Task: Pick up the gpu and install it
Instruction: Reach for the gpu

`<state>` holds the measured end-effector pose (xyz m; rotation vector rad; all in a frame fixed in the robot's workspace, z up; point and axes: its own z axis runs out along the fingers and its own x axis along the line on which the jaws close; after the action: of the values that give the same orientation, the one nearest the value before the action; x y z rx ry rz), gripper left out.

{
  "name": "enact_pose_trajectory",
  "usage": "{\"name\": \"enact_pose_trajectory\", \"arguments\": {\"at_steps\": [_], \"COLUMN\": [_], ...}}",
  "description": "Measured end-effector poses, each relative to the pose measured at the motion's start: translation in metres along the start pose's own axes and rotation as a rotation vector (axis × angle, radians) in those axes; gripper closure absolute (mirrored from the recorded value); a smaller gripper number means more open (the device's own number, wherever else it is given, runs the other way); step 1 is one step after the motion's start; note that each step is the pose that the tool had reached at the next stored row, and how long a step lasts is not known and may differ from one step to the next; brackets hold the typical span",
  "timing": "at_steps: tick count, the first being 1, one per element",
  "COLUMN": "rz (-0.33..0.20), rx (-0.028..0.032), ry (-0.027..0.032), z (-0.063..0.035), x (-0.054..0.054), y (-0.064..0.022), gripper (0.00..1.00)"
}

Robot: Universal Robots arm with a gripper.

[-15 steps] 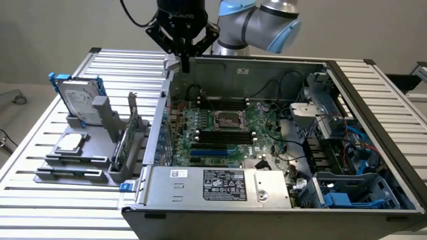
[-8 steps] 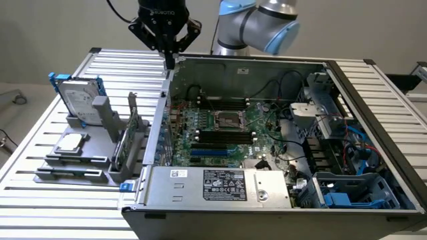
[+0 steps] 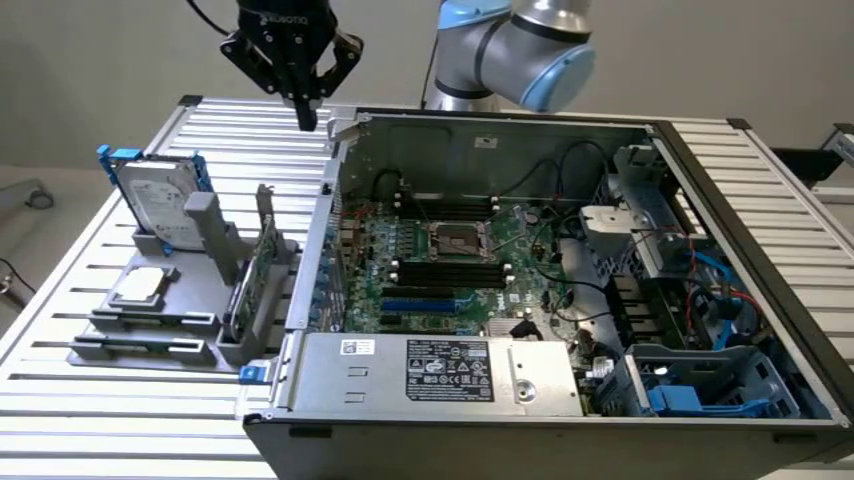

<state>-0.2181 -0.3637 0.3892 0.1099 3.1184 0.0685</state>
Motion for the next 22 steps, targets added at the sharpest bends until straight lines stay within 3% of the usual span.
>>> {"name": "enact_pose_trajectory", "arguments": {"at_steps": [7,14,19,22], "rz": [0.000,-0.001,-0.006,-0.010], "rx": [0.0025,0.0034,0.0084,0.0127], "ry": [0.0008,0.0112,0.0193,0.0195], "z": [0.0026,0.0072,0.0085,0.0084], "x": [0.033,0.060,0.067,0.070], "y": [0.0084,0.0067,0.0054,0.0041], "gripper": [0.89,0.89,0.89,0.89]}}
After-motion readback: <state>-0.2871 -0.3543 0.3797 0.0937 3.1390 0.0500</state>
